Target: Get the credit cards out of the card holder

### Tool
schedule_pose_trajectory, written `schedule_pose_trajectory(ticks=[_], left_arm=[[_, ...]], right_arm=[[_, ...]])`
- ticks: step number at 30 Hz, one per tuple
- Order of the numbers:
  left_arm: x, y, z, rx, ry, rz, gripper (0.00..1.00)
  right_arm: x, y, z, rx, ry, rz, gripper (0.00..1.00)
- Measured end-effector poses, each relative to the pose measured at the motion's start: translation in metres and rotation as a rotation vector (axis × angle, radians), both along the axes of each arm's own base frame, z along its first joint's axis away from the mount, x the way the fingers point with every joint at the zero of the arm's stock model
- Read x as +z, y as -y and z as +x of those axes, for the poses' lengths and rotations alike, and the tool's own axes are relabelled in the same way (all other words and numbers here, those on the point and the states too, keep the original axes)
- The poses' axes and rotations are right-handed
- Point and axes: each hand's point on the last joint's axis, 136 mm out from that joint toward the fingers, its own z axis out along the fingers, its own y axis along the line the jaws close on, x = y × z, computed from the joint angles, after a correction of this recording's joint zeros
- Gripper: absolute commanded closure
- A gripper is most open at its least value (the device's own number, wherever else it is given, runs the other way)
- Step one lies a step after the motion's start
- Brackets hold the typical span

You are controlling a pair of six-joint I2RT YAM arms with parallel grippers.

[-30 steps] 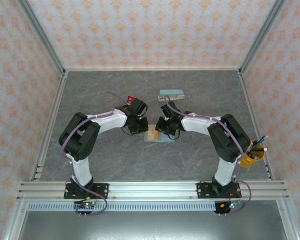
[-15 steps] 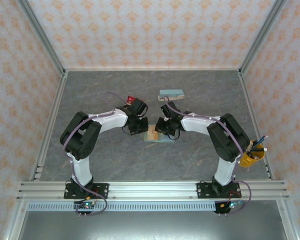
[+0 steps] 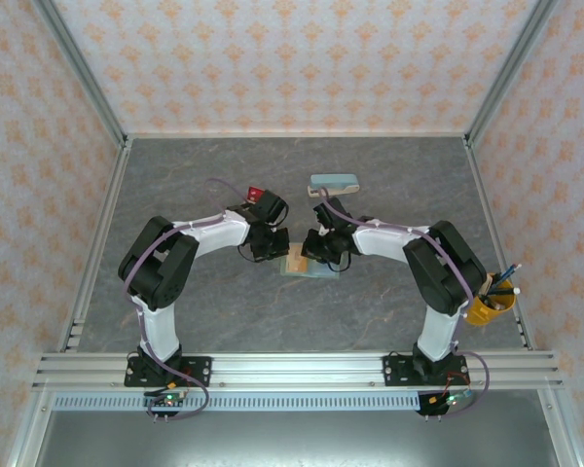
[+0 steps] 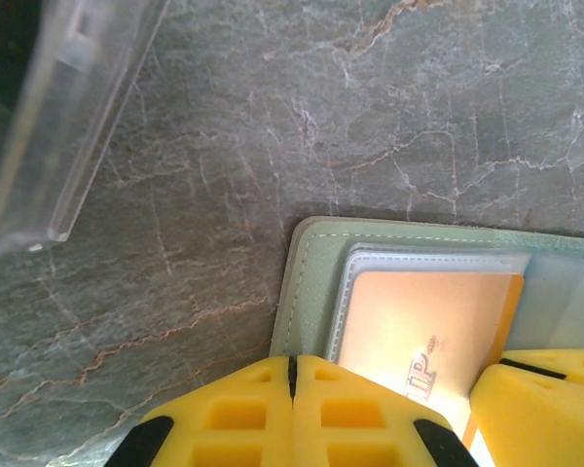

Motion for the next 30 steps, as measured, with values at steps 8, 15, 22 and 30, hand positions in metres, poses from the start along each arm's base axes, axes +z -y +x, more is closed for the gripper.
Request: schedule_pose_trajectory(ticks=[8,15,22,30], left_arm=[[0.000,0.000,0.000,0.000,0.000,0.002,0.96],[0.000,-0.001,0.000,-0.009,0.005,0.006,0.96],[0.001,-0.001,0.000,-0.023,0.008,0.010,0.95],[0.016,0.010,0.000,-0.057,0.029,-0.054,0.96]], right_arm=[[0.004,0.002,-0.001,0.005,0.012,0.003,0.97],[0.014,0.008,0.001,0.002,0.048,-0.002,0.97],[0.012,0.012,0.000,0.006,0.048,-0.014,0.97],[0.012,0.012,-0.001,0.011,0.049,-0.015,0.98]])
